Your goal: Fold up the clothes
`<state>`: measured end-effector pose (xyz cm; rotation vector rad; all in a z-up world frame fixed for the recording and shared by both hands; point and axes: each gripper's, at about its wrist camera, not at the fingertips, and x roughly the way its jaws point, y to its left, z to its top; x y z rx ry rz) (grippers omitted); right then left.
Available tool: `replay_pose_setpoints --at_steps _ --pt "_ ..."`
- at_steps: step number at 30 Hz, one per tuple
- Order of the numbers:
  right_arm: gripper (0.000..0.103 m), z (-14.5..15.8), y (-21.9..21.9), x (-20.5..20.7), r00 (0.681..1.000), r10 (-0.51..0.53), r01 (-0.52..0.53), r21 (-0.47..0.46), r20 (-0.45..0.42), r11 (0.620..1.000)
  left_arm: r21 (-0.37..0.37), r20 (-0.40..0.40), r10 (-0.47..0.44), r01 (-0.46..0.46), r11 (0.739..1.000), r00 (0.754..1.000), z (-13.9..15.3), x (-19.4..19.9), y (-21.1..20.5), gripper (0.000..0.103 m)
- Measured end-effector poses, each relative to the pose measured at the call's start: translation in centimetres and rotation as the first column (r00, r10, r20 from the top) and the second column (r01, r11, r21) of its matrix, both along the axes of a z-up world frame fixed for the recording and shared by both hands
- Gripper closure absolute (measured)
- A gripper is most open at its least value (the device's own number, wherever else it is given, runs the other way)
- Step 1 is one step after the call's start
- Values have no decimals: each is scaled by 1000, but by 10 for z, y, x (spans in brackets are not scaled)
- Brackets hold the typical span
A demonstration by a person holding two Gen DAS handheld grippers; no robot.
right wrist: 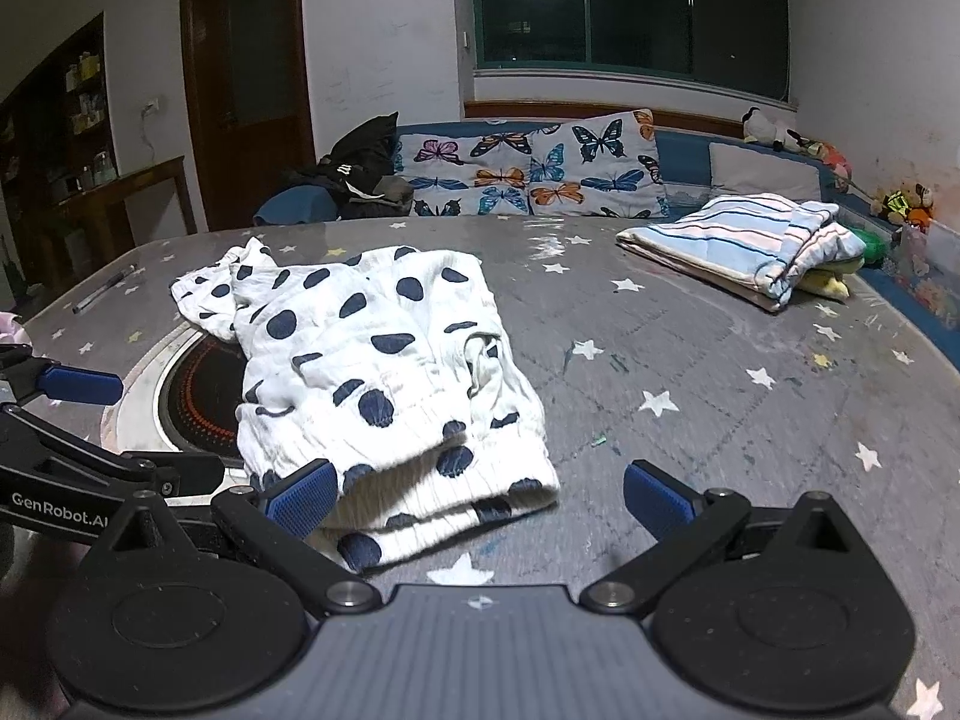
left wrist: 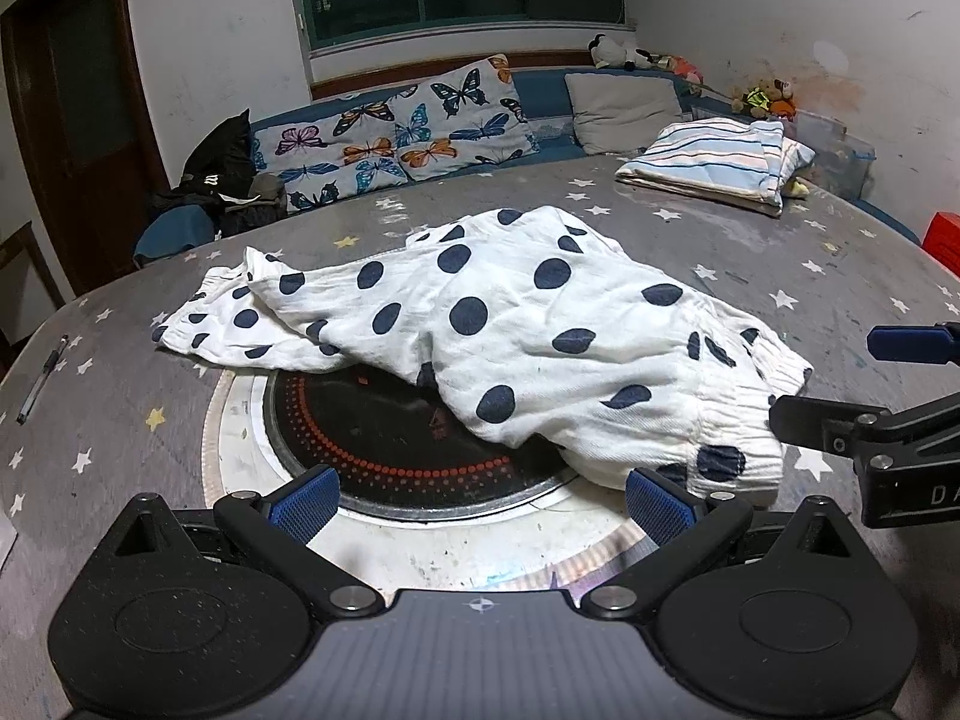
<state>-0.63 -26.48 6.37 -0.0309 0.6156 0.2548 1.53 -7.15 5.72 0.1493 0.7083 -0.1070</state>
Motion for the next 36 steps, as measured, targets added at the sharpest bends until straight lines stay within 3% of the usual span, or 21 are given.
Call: replay_pose_setpoints --at_steps 11,28,31,36 --pt "13 2 4 16 999 40 -40 40 -20 998 -7 18 44 -44 999 999 8 11 14 0" --pt "43 -7 15 50 990 130 -125 91 -56 988 -110 34 76 -72 991 997 26 13 32 0" --pt "52 -8 19 54 986 155 -148 96 -62 984 -126 37 71 -66 990 997 29 12 34 0" --pt "76 -2 21 45 981 190 -184 111 -39 977 -167 34 59 -53 985 998 37 11 36 0"
